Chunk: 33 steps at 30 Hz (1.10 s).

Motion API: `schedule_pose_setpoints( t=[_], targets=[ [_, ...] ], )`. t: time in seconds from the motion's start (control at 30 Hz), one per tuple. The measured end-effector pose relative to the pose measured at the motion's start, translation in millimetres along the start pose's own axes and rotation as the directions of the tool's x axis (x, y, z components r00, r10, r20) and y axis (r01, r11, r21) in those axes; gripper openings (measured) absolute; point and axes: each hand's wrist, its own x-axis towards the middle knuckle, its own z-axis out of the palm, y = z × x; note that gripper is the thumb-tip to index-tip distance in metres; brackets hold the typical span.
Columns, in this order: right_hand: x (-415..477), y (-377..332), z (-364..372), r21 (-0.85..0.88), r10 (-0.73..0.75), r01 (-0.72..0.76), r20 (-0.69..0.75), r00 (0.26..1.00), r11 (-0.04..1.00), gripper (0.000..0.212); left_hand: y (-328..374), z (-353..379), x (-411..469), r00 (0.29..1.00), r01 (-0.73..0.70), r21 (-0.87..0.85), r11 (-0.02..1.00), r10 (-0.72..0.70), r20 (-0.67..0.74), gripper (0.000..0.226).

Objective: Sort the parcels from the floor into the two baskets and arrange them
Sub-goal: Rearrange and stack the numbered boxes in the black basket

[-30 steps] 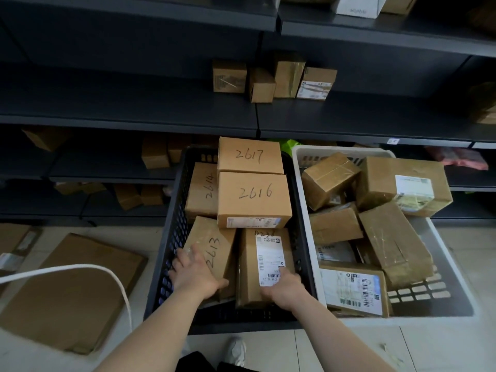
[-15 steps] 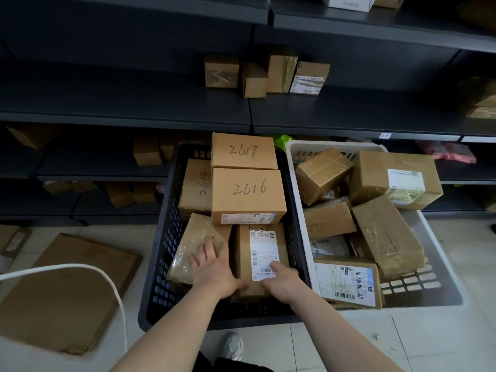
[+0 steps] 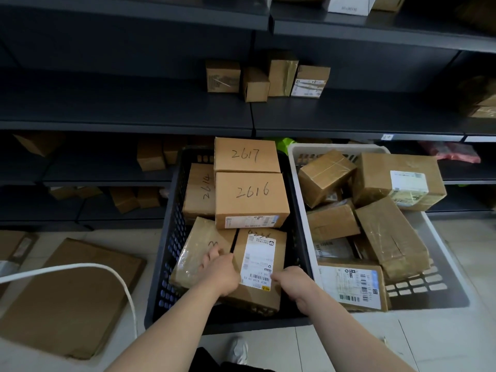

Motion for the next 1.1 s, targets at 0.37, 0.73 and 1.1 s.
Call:
schedule_pose_setpoints(
  t=[0.37, 0.73, 1.1],
  targets=[
    [-21, -23, -16, 0.136, -0.067, 0.077, -0.077, 0.995, 0.988, 0.022, 18, -35, -11, 0.994, 0.070, -0.473, 0.878, -0.020, 0.110, 0.022],
    [-40, -30, -16, 0.168, -0.066, 0.070, -0.025, 0.997, 0.983, 0.013, 21, -40, -31, 0.995, 0.096, -0.674, 0.733, -0.047, 0.090, 0.051],
    [-43, -46, -24, 0.156, -0.122, 0.134, -0.088, 0.989, 0.979, 0.035, 27, -47, -30, 0.989, 0.144, -0.755, 0.640, -0.121, 0.086, 0.027]
  ],
)
